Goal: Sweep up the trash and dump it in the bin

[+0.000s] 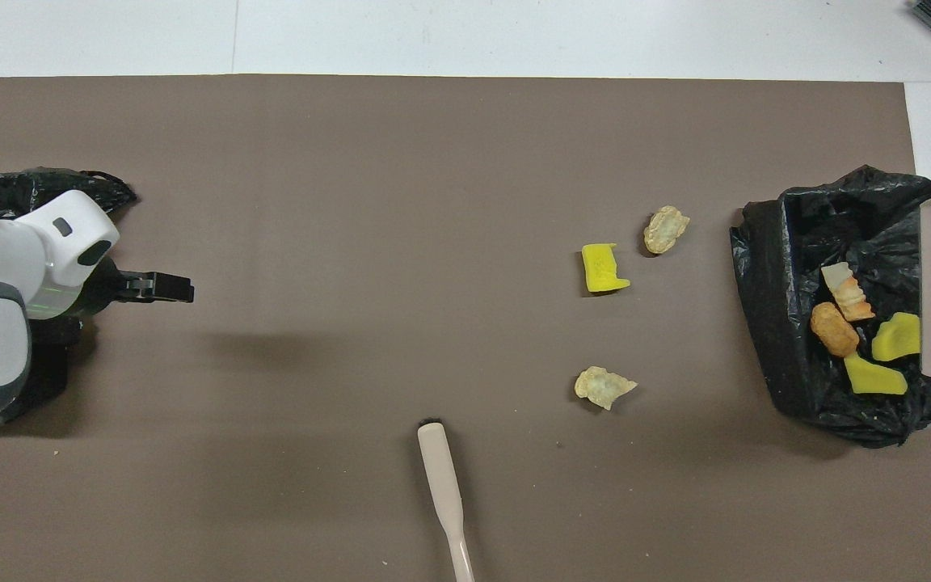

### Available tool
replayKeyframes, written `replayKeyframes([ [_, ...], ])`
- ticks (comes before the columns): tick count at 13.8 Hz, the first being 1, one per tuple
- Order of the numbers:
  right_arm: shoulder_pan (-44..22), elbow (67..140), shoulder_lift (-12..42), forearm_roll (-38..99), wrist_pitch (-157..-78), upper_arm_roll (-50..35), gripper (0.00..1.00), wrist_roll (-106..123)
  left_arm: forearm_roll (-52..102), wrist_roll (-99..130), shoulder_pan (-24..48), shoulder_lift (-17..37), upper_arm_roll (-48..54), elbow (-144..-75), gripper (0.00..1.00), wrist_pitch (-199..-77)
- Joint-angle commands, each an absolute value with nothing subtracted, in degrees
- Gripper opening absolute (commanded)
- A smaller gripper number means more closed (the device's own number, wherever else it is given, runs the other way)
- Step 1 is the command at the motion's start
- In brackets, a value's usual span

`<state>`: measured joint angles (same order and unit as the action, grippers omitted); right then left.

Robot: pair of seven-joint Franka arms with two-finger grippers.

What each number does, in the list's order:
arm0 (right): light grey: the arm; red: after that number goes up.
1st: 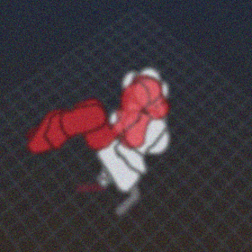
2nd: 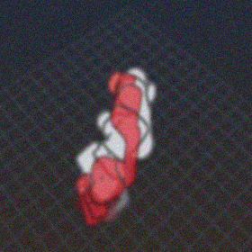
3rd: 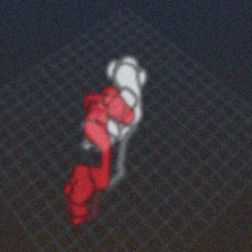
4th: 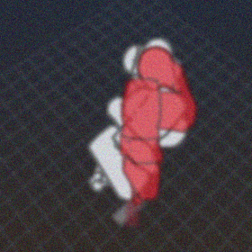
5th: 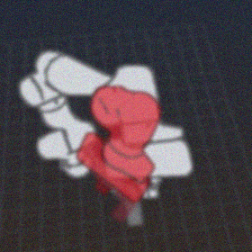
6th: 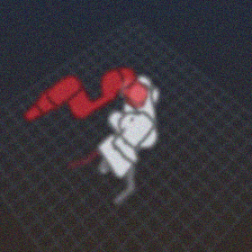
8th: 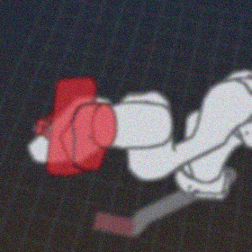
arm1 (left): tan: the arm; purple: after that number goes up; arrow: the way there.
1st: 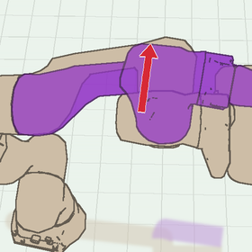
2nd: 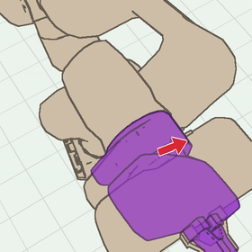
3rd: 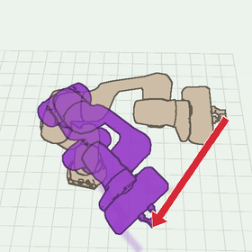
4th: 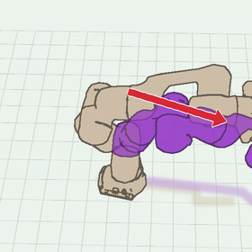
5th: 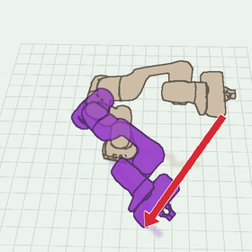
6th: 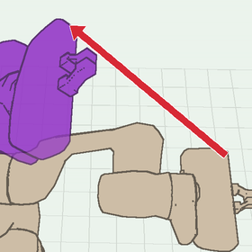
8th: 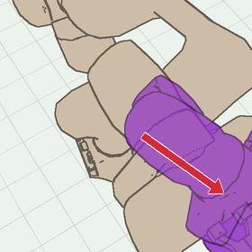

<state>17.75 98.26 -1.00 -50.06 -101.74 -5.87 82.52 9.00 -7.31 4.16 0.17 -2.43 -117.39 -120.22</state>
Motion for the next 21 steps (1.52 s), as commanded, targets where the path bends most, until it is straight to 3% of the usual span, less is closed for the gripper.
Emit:
replayKeyframes([
  [1,14.69,97.21,-0.62,-44.33,-99.23,-6.33,0.00,76.05,5.72,-9.22,1.33,0.70,-1.76,-111.82,1.00,-115.07],
  [5,7.40,97.12,-0.62,-36.42,-96.33,-6.33,0.00,59.56,3.52,-9.24,-1.23,0.88,-1.93,-102.50,1.00,-103.74],
  [11,-3.32,96.15,1.75,-17.78,-97.38,-6.33,0.00,24.59,0.88,1.04,-0.44,0.70,-1.76,-94.49,1.00,-93.53],
  [13,-6.31,95.80,4.29,-13.90,-97.64,-6.33,0.00,12.19,0.88,1.67,-0.35,-0.08,-1.41,-93.87,1.00,-91.85],
  [17,-16.24,87.82,13.86,-12.31,-98.00,-6.42,0.00,-10.14,1.05,0.88,-0.44,-1.75,-1.41,-94.65,1.00,-90.45],
  [21,-22.13,80.70,21.78,-6.16,-102.21,-6.59,0.00,-23.69,0.97,0.53,-0.35,-4.39,-1.32,-97.46,1.00,-89.11],
])
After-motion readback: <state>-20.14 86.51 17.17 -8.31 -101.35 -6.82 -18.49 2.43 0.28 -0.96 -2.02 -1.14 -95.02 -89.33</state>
